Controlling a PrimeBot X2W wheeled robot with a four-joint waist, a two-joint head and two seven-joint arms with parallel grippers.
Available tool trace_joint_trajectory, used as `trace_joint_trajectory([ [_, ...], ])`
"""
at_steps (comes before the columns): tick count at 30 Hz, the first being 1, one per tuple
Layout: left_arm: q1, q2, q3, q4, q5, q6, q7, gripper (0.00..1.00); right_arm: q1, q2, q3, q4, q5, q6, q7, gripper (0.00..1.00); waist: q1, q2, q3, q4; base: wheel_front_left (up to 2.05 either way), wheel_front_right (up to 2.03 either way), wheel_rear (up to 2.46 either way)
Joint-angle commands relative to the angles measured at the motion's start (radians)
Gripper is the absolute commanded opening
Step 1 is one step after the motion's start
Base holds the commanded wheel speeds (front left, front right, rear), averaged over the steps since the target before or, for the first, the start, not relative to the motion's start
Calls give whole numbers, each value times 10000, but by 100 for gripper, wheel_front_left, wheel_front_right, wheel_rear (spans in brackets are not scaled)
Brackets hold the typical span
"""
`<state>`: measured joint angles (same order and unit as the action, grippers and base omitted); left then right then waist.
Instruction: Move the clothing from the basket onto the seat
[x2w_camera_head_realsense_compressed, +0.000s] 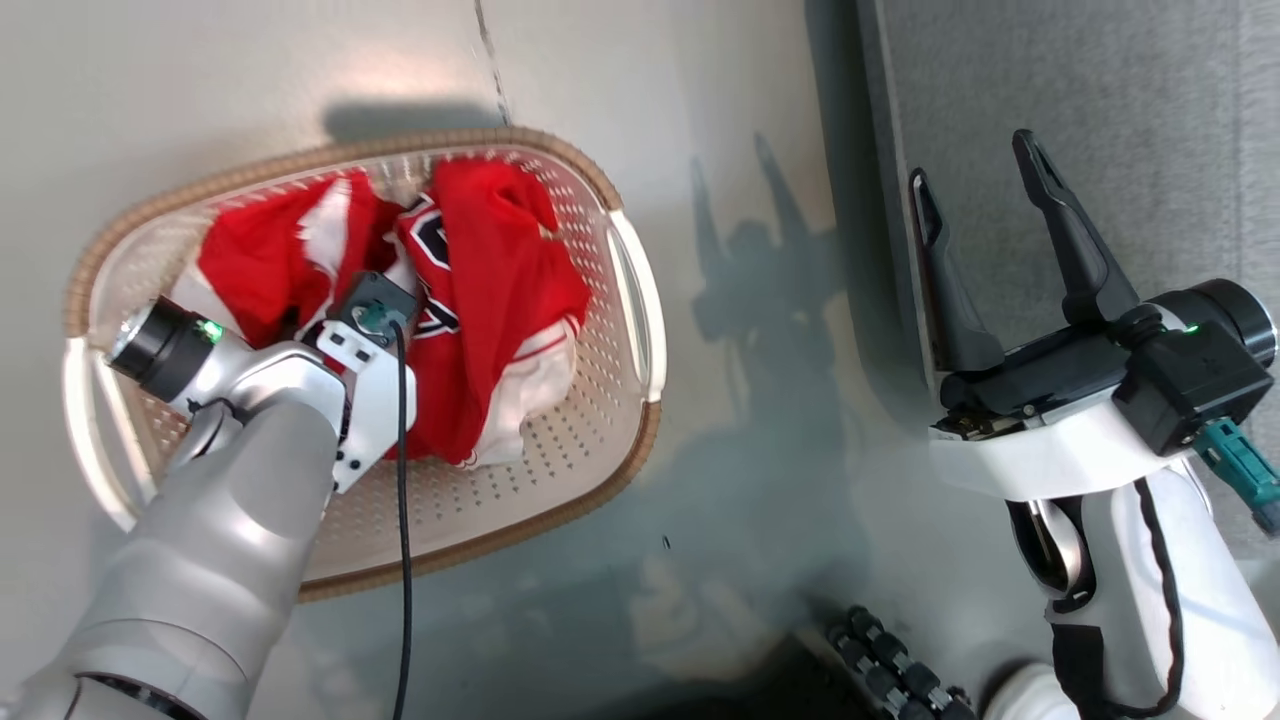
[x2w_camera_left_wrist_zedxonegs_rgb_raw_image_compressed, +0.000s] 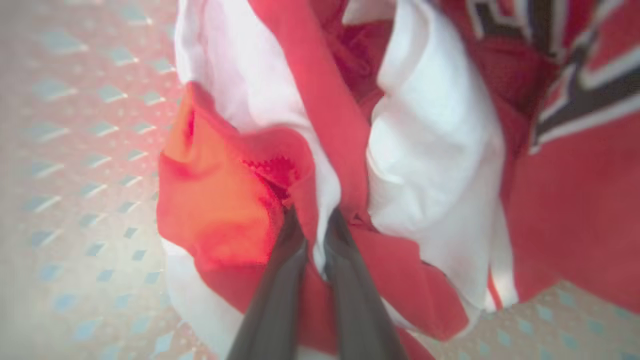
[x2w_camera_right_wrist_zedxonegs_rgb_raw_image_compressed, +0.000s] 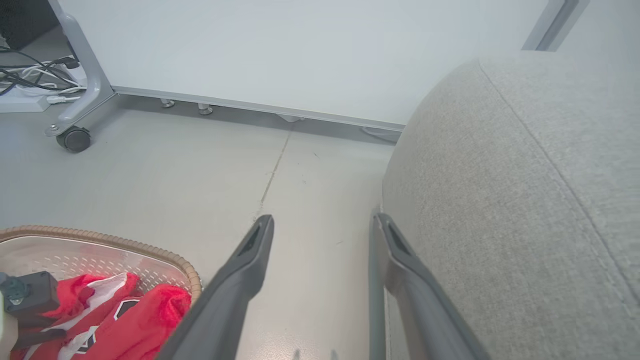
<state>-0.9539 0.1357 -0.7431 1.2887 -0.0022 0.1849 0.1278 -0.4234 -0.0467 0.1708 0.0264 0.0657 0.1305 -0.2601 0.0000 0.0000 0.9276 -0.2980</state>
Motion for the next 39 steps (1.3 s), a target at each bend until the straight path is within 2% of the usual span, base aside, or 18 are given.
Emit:
trace_joint_trajectory([
  [1, 71, -51, -29, -1, -89, -30, -180, 0, -42, -51, -33, 108, -35, 5, -56, 100, 0, 0, -583, 160, 0, 0, 0],
  [11, 1081, -621, 287, -72, -801, 125, -1714, 0, 301, -55, -380, 642, -442, 5, -56, 100, 0, 0, -2422, 651, 0, 0, 0],
  [19, 1918, -735, 460, -50, -1351, -135, -3320, 0, 842, -55, -528, 1102, -724, 5, -56, 100, 0, 0, -4120, 1103, 0, 0, 0],
  [26, 2445, -832, 529, -480, -1889, -513, -3860, 0, 1524, -56, -792, 1494, -1050, 4, -56, 100, 0, 0, -5642, 1594, 0, 0, 0],
  [28, 2762, -839, 584, -1149, -2310, -707, -3925, 0, 1817, -59, -852, 1656, -1174, 4, -56, 100, 0, 0, -6260, 1743, 0, 0, 0],
  [32, 3183, -843, 703, -2479, -2768, -698, -3942, 0, 2169, -57, -932, 1757, -1252, 4, -56, 100, 0, 0, -7037, 1910, 0, 0, 0],
  [39, 4108, -834, 1486, -5408, -3048, -463, -3941, 0, 2864, -56, -920, 1963, -1458, 4, -56, 100, 0, 0, -8324, 2149, 0, 0, 0],
])
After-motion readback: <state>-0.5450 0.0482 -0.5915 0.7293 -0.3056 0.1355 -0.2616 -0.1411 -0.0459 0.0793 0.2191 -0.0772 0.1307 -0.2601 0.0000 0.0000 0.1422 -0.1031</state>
